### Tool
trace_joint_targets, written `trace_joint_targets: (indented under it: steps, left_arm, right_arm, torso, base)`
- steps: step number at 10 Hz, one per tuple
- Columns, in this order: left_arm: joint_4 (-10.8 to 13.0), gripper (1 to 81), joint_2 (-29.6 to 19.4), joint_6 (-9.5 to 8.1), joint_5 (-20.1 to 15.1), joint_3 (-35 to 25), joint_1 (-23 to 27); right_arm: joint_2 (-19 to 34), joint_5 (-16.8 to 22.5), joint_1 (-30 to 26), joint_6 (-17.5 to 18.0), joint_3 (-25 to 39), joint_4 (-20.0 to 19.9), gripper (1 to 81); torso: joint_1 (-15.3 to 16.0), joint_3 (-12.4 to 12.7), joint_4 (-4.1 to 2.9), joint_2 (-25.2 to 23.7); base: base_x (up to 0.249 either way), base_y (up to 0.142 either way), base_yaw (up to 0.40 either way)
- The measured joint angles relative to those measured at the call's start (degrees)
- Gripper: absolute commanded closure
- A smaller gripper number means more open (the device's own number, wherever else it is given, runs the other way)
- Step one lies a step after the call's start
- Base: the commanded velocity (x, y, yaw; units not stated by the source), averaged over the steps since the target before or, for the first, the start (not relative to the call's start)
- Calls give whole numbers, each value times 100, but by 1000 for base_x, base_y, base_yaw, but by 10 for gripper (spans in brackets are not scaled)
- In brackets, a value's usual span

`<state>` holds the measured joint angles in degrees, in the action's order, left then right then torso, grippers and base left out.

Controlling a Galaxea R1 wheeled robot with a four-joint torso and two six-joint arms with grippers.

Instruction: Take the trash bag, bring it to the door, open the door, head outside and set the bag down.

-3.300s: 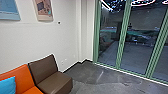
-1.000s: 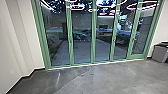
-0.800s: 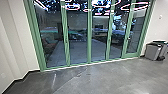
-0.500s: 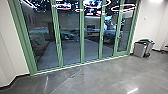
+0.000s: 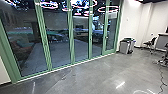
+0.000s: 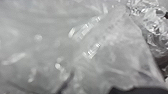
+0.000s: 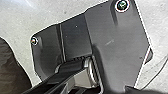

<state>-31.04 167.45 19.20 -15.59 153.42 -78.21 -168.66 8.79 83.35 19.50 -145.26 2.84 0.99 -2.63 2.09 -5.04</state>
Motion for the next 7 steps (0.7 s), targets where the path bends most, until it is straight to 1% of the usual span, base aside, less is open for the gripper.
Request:
trace_joint_targets:
  steps: [2, 4, 7]
  left_arm:
    - [1, 811, 2, 0, 7, 0, 18]
    - [1, 811, 0, 1, -2, 0, 16]
    - [0, 811, -13, 1, -4, 0, 16]
  right_arm:
    - [0, -6, 13, 0, 0, 2, 10]
    - [0, -9, 13, 0, 0, 2, 10]
    - [0, 0, 2, 0, 0, 2, 10]
  torso:
    - [0, 0, 0, 0]
    - [0, 0, 0, 0]
    - [0, 0, 0, 0]
  base:
    - [0, 0, -137]
    - [0, 0, -43]
    - [-83, 0, 0]
